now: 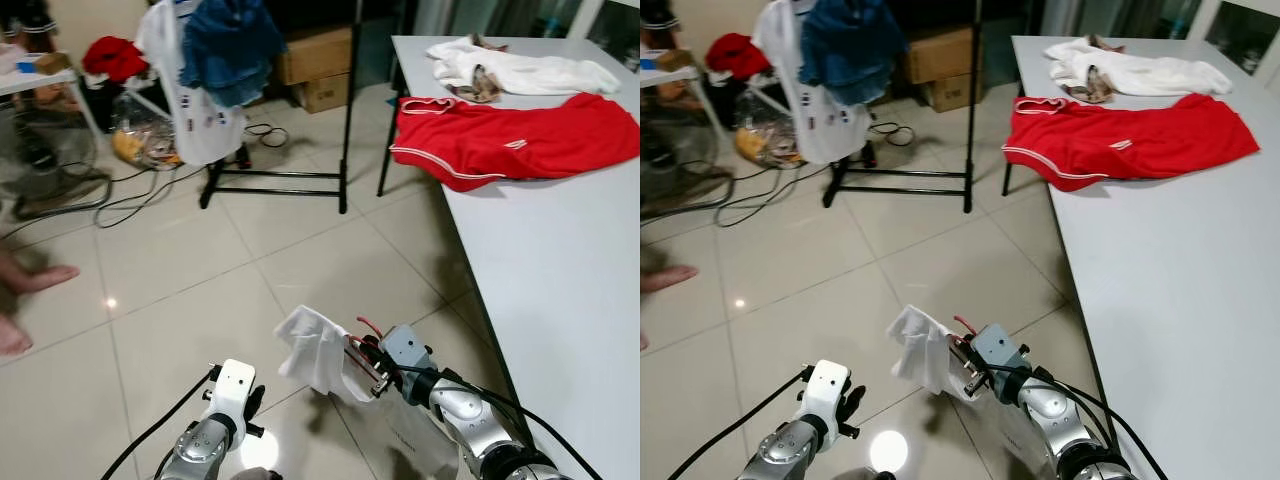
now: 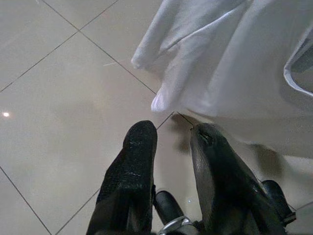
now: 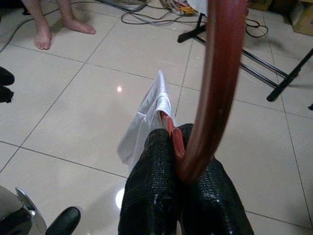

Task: Hang hanger

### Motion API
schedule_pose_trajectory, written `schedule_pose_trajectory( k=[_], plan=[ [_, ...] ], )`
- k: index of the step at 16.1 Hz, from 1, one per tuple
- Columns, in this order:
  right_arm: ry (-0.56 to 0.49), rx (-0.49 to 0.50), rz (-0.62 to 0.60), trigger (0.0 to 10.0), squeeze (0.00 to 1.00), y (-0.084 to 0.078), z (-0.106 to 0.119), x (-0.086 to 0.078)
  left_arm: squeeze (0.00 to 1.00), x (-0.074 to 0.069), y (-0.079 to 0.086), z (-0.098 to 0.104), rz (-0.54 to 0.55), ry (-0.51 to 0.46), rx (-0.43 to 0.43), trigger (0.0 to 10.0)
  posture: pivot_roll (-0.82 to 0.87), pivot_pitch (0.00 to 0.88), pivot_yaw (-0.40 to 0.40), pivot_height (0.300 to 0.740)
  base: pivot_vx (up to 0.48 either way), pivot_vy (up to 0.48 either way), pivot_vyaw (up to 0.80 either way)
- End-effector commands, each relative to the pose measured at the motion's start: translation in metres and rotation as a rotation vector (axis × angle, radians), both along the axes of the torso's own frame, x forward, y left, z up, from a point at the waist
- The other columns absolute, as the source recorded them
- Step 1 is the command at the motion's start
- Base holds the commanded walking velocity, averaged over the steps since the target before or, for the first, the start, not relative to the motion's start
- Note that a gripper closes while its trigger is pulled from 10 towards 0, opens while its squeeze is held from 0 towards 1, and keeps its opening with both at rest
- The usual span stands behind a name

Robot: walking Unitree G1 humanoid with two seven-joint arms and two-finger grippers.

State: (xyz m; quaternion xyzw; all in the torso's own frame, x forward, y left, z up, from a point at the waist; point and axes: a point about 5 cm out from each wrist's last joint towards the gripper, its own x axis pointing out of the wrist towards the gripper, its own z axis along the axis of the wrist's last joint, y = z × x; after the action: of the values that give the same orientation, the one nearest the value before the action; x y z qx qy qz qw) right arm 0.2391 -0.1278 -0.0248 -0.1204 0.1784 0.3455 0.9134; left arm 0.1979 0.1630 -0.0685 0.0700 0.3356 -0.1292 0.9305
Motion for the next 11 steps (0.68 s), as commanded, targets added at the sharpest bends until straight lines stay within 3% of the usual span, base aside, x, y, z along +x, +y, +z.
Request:
schedule_pose_trajectory(
  k=[1,10,11],
  plan=[
    [-0.033,-0.002,0.023,10.0,0.00,0.0023,0.0063,0.0070,0.00,-0.0009,0.0037,-0.0002,0.006,-0.001,0.012,10.0,-0.03,0.000,0.054,0.736,0.401,0.000,0.00],
    [-0.043,-0.018,0.036,10.0,0.00,0.0015,0.0052,0.0047,0.00,0.0014,0.0005,0.0009,-0.012,-0.007,0.013,10.0,-0.04,0.000,0.059,0.736,0.360,0.000,0.00],
    [-0.045,-0.023,0.043,10.0,0.00,0.0019,0.0050,0.0042,0.00,0.0012,0.0006,0.0007,-0.011,-0.005,0.013,10.0,-0.04,0.000,0.058,0.736,0.330,0.000,0.80]
  ],
)
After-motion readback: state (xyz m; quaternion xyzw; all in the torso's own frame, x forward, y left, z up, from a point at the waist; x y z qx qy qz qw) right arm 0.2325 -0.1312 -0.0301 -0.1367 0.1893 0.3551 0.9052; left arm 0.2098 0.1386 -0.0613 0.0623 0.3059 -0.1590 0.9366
